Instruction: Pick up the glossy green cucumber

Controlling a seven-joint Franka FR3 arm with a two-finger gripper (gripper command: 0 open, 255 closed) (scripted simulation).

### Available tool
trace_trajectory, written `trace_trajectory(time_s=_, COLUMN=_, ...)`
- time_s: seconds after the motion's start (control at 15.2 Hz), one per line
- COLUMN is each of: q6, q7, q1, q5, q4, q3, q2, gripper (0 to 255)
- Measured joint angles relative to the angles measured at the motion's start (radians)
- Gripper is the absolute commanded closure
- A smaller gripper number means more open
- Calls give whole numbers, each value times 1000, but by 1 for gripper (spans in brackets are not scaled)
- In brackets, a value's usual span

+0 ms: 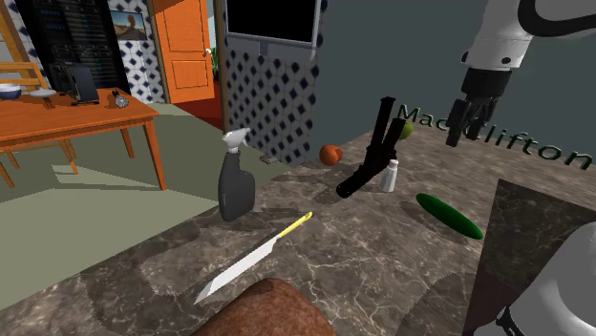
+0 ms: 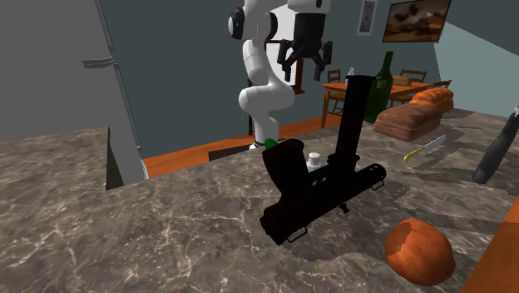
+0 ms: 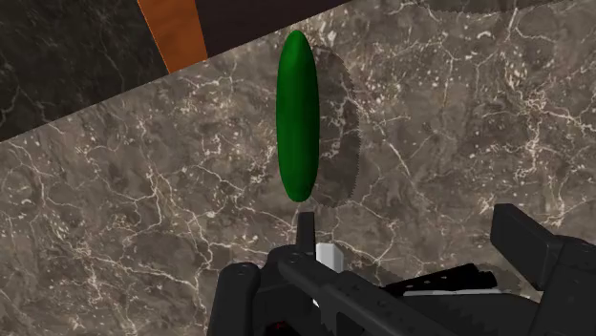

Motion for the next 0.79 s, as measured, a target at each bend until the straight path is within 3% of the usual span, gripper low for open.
trace_trajectory(time_s=0.2, q6=33, q7=-10, q1=-5, q5=-3, q4=-50, q3=-16, q2=-24, gripper=0)
trace_trajectory(time_s=0.79, q6=294, q7=-91, q1=-58, q5=-39, q4=-400, q3=-143, q2=-156, gripper=0)
